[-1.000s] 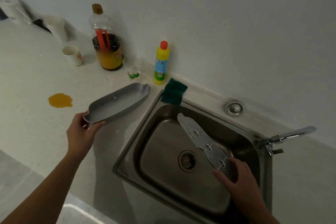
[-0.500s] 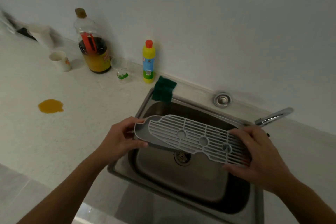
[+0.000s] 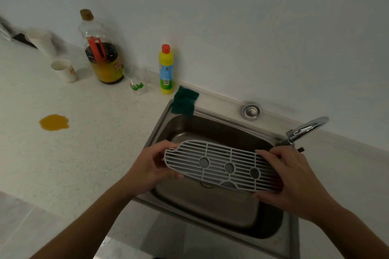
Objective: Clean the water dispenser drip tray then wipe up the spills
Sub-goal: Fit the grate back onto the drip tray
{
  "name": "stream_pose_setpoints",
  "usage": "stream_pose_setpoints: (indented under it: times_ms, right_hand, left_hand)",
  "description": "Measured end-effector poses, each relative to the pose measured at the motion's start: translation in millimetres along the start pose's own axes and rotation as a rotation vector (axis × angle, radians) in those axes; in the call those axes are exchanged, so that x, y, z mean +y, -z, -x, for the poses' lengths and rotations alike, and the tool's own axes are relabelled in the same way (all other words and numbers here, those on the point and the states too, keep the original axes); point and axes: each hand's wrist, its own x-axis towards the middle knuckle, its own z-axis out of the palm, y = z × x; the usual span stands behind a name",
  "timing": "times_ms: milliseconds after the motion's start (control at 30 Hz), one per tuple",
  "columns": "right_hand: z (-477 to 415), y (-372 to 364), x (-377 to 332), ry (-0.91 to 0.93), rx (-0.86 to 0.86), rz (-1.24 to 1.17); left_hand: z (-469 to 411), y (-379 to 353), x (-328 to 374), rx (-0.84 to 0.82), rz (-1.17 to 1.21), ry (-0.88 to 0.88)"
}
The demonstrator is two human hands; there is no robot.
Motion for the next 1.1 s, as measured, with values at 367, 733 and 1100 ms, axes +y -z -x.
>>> stream_pose_setpoints:
  times_ms: [367, 733, 1100]
  right_hand:
    - [5, -3, 5, -0.073, -0.083, 0.085]
    - [-5, -13, -37, 0.019, 0.186, 0.086]
    - [-34, -44, -64, -0.11, 0.089, 0.021]
  left_hand:
    - [3, -2, 1, 0.011, 0.023, 0.014]
    - [-1, -8, -10, 0.001, 0.044, 0.031]
    - [-3, -15, -13, 0.005, 0.028, -0.003]
